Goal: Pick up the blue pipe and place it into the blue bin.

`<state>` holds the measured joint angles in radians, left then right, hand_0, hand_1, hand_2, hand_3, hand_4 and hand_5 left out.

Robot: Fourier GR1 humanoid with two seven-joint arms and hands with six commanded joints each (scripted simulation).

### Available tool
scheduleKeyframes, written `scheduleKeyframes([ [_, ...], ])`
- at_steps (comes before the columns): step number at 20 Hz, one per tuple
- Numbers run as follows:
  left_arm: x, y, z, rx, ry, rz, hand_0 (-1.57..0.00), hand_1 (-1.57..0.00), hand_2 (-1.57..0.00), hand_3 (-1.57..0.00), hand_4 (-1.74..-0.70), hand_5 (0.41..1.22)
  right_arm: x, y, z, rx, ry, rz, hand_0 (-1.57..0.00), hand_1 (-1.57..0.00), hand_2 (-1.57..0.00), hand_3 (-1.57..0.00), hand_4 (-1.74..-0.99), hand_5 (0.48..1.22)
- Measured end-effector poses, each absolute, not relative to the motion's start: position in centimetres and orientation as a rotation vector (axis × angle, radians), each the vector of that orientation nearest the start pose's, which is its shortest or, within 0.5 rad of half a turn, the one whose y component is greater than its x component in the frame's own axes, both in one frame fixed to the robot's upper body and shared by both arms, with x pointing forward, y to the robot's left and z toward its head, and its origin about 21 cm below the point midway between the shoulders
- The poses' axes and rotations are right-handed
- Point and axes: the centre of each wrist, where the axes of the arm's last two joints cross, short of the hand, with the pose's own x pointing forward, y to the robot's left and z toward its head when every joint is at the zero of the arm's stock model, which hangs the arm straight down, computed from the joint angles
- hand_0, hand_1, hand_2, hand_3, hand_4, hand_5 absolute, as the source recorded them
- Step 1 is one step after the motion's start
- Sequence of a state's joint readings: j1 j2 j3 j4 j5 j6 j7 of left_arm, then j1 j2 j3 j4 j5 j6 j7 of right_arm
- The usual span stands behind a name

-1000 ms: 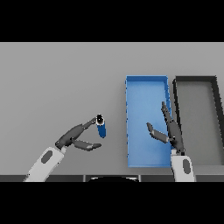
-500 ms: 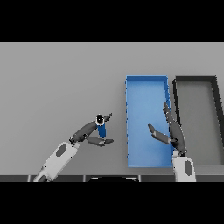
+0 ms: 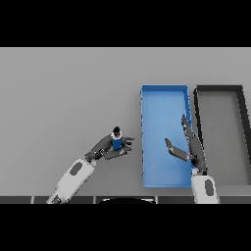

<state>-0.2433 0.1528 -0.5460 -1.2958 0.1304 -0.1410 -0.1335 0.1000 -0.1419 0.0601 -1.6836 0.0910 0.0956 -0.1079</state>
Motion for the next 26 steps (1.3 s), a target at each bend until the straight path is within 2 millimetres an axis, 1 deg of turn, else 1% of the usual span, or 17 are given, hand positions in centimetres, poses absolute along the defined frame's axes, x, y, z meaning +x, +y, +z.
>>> scheduleKeyframes([
  [1, 26.3, 12.7, -2.7, -0.471, -1.499, -0.674, -1.33, -1.37, -1.39, -1.31, -1.65, 1.139, 22.5, -25.1, 1.0, -0.059, -1.674, 0.296, 0.0, 0.0, 0.0, 0.0, -1.255, 0.616],
  [2, 25.8, 12.4, -2.8, -0.476, -1.511, -0.679, -1.38, -1.41, -1.42, -1.34, -1.67, 1.155, 22.5, -25.4, 1.3, -0.065, -1.679, 0.302, 0.0, 0.0, 0.0, 0.0, -1.252, 0.619],
  [3, 26.1, 12.4, -2.2, -0.485, -1.539, -0.674, -1.42, -1.44, -1.45, -1.37, -1.68, 1.168, 22.6, -25.3, 1.3, -0.069, -1.678, 0.306, 0.0, 0.0, 0.0, 0.0, -1.25, 0.622],
  [5, 25.8, 12.1, -1.9, -0.508, -1.587, -0.661, -1.47, -1.49, -1.5, -1.4, -1.7, 1.187, 22.6, -25.6, 0.9, -0.075, -1.662, 0.308, 0.0, 0.0, 0.0, 0.0, -1.244, 0.623],
  [6, 26.2, 11.8, -1.2, -0.522, -1.608, -0.657, -1.49, -1.5, -1.51, -1.42, -1.71, 1.194, 22.7, -25.5, 1.1, -0.075, -1.665, 0.302, 0.0, 0.0, 0.0, 0.0, -1.248, 0.627],
  [7, 26.2, 11.5, -0.5, -0.543, -1.646, -0.66, -1.51, -1.52, -1.52, -1.43, -1.71, 1.199, 22.4, -25.5, 1.3, -0.069, -1.675, 0.301, 0.0, 0.0, 0.0, 0.0, -1.249, 0.629],
  [9, 26.4, 11.0, 1.4, -0.587, -1.7, -0.671, -1.53, -1.54, -1.54, -1.44, -1.72, 1.207, 22.7, -25.8, 1.2, -0.094, -1.658, 0.308, 0.0, 0.0, 0.0, 0.0, -1.228, 0.629],
  [12, 26.6, 10.1, 3.5, -0.613, -1.718, -0.701, -1.55, -1.55, -1.56, -1.44, -1.72, 1.214, 22.6, -25.7, 1.1, -0.096, -1.678, 0.325, 0.0, 0.0, 0.0, 0.0, -1.217, 0.635],
  [13, 26.2, 10.2, 3.7, -0.622, -1.715, -0.712, -1.55, -1.56, -1.56, -1.45, -1.72, 1.215, 22.5, -25.8, 1.0, -0.091, -1.68, 0.323, 0.0, 0.0, 0.0, 0.0, -1.216, 0.637],
  [15, 26.4, 9.5, 4.7, -0.617, -1.697, -0.737, -1.56, -1.56, -1.56, -1.45, -1.73, 1.217, 22.5, -26.0, 1.0, -0.088, -1.686, 0.324, 0.0, 0.0, 0.0, 0.0, -1.208, 0.64],
  [17, 26.6, 9.4, 5.5, -0.623, -1.693, -0.755, -1.56, -1.57, -1.57, -1.44, -1.73, 1.219, 22.3, -26.0, 0.7, -0.098, -1.68, 0.33, 0.0, 0.0, 0.0, 0.0, -1.189, 0.631],
  [18, 26.5, 9.5, 5.3, -0.624, -1.682, -0.773, -1.57, -1.57, -1.57, -1.44, -1.73, 1.219, 22.3, -25.8, 0.8, -0.101, -1.685, 0.325, 0.0, 0.0, 0.0, 0.0, -1.186, 0.629],
  [20, 26.2, 9.6, 5.2, -0.64, -1.686, -0.772, -1.57, -1.57, -1.57, -1.44, -1.73, 1.219, 20.6, -24.8, 0.1, -0.116, -1.692, 0.267, 0.0, 0.0, 0.0, 0.0, -1.177, 0.629],
  [23, 26.2, 9.4, 5.2, -0.632, -1.666, -0.774, -1.57, -1.57, -1.57, -1.44, -1.73, 1.219, 16.7, -22.9, -0.7, -0.195, -1.671, 0.115, 0.0, 0.0, 0.0, 0.0, -1.186, 0.629],
  [24, 26.1, 9.9, 4.8, -0.625, -1.662, -0.77, -1.57, -1.57, -1.57, -1.44, -1.73, 1.22, 15.2, -22.3, -0.9, -0.231, -1.66, 0.061, 0.0, 0.0, 0.0, 0.0, -1.192, 0.628],
  [25, 26.3, 9.8, 5.2, -0.625, -1.667, -0.77, -1.57, -1.57, -1.57, -1.44, -1.73, 1.22, 14.7, -21.9, -0.8, -0.254, -1.64, 0.022, 0.0, 0.0, 0.0, 0.0, -1.209, 0.623],
  [26, 26.4, 10.0, 5.2, -0.622, -1.673, -0.776, -1.57, -1.57, -1.57, -1.44, -1.73, 1.22, 14.1, -21.5, -0.8, -0.265, -1.638, 0.006, 0.0, 0.0, 0.0, 0.0, -1.207, 0.619],
])
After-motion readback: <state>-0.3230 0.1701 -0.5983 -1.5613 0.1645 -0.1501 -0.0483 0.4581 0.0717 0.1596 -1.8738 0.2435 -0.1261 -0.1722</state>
